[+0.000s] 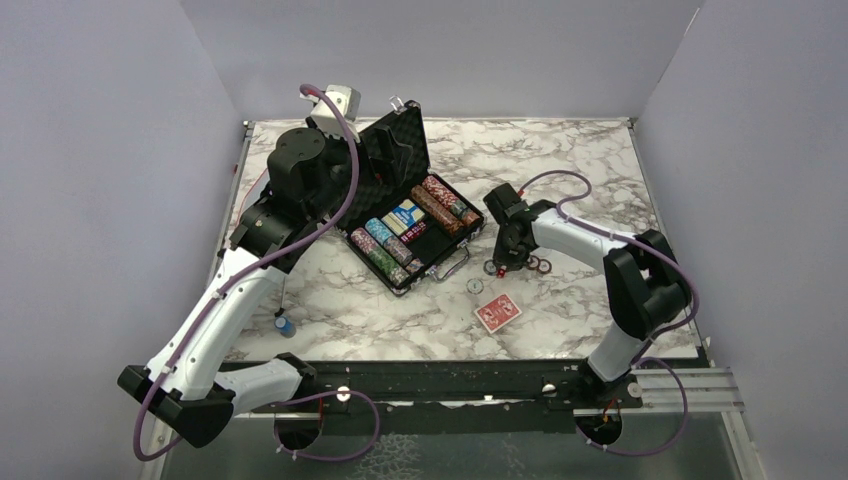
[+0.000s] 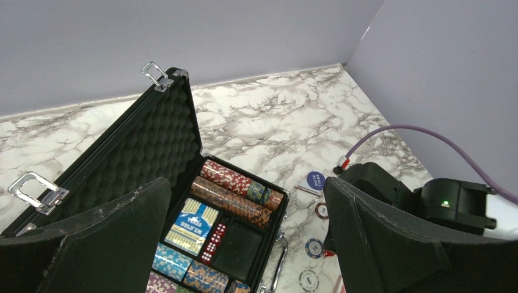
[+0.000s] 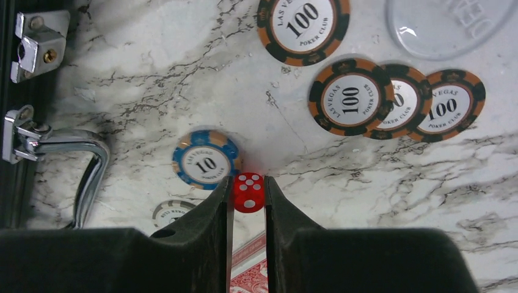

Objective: Pack up texas hold em set

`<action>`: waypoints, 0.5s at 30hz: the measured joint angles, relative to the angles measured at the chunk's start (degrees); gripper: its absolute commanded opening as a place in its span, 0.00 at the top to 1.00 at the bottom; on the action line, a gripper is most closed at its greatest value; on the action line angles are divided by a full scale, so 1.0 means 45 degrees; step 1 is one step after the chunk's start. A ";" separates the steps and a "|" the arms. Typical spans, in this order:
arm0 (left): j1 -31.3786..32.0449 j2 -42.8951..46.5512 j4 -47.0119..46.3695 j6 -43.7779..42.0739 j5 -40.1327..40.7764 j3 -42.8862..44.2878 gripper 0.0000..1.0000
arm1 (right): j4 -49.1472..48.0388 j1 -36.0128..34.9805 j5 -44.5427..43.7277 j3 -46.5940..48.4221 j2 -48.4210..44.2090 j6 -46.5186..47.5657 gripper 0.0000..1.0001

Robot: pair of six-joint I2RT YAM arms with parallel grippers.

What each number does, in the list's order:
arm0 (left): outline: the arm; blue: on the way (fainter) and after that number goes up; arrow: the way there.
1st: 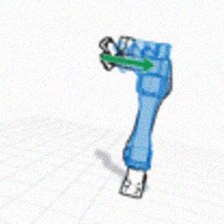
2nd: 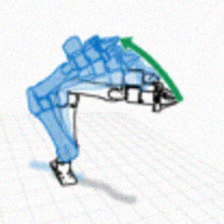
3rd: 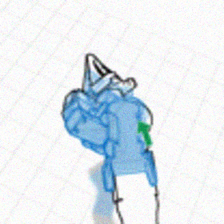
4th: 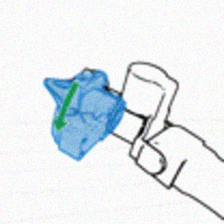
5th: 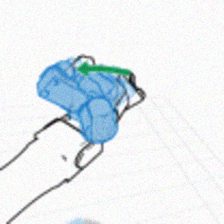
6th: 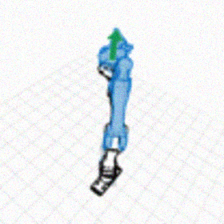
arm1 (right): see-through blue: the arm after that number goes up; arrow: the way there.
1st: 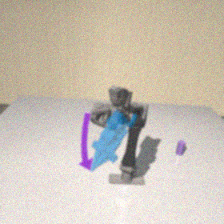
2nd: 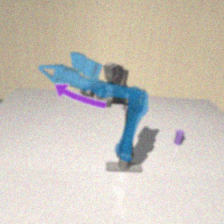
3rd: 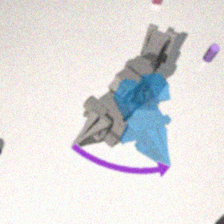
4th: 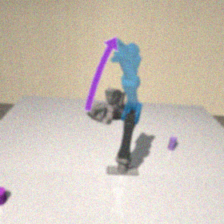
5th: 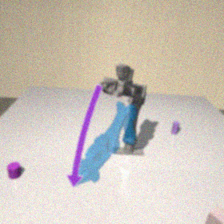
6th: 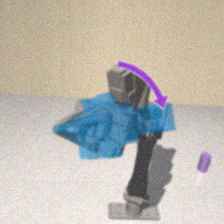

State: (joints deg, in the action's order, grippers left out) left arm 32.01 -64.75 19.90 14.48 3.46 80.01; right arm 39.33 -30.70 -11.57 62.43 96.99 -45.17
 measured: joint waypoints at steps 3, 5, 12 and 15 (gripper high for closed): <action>0.0000 -0.0039 0.0000 0.0000 0.0000 0.0000 0.01 | -0.0141 0.0005 0.0364 0.0083 0.0403 0.0525 0.77; 0.0000 -0.0053 0.0000 0.0000 0.0000 0.0000 0.01 | -0.0160 0.0000 0.0529 0.0126 0.0534 0.0743 0.77; 0.0000 -0.0092 0.0000 0.0000 0.0000 0.0000 0.01 | -0.0049 0.0000 0.0724 0.0282 0.0670 0.1253 0.65; 0.0000 -0.0121 0.0000 0.0000 0.0000 0.0000 0.01 | 0.0049 0.0000 0.0777 0.0282 0.0845 0.1481 0.63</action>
State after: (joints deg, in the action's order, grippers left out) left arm 32.01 -65.30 19.90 14.48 3.46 80.01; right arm 39.55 -30.70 -8.08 63.70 100.79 -38.50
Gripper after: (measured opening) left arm 0.990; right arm 0.350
